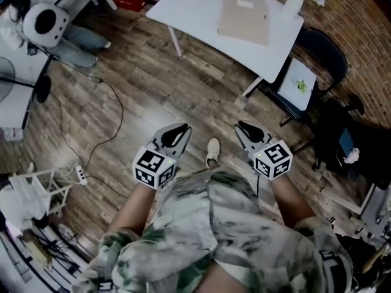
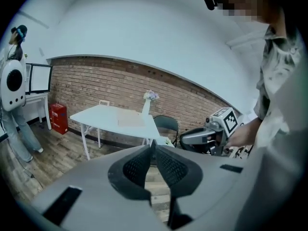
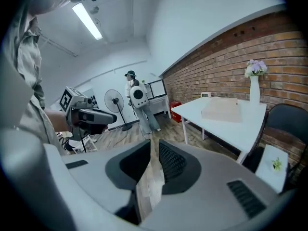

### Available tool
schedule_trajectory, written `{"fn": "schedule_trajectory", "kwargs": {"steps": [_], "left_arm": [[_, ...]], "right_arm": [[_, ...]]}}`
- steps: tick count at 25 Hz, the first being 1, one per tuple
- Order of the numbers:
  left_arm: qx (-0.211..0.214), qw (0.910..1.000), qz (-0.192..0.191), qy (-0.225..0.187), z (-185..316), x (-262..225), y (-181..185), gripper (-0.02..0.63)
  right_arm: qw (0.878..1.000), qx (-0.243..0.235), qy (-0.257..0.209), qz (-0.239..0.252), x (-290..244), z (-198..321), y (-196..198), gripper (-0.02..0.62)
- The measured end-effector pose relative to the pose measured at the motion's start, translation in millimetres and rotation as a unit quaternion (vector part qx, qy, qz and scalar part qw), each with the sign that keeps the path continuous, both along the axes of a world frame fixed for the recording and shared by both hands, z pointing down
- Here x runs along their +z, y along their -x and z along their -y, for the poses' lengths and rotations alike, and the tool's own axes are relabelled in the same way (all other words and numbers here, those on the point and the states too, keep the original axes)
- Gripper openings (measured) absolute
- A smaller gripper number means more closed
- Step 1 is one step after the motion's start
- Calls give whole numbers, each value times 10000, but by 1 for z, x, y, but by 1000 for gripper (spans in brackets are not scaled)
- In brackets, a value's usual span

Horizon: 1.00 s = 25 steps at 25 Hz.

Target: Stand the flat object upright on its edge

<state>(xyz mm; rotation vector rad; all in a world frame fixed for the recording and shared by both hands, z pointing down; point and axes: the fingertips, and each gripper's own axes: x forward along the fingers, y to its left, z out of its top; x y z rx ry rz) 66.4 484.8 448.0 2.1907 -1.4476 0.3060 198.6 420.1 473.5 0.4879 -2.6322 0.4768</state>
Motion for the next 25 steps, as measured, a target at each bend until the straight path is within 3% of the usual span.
{"fn": "schedule_trajectory", "kwargs": {"steps": [6,16,21,25], "left_arm": [[-59,9999,47,88,87,5,-5,29],[96,9999,43,77,184,8,11,56],[355,9993,-93,105,230,21,42,100],[961,9950,-248,129,291,21,65,133]], "right_arm": [[10000,-11,-57,78,6,86,3,72],[9991,383,118,151,17,163,16,114],[9968,787,94,66,20,200,33,117],[9891,1461,197,-36,17,247,44,117]]}}
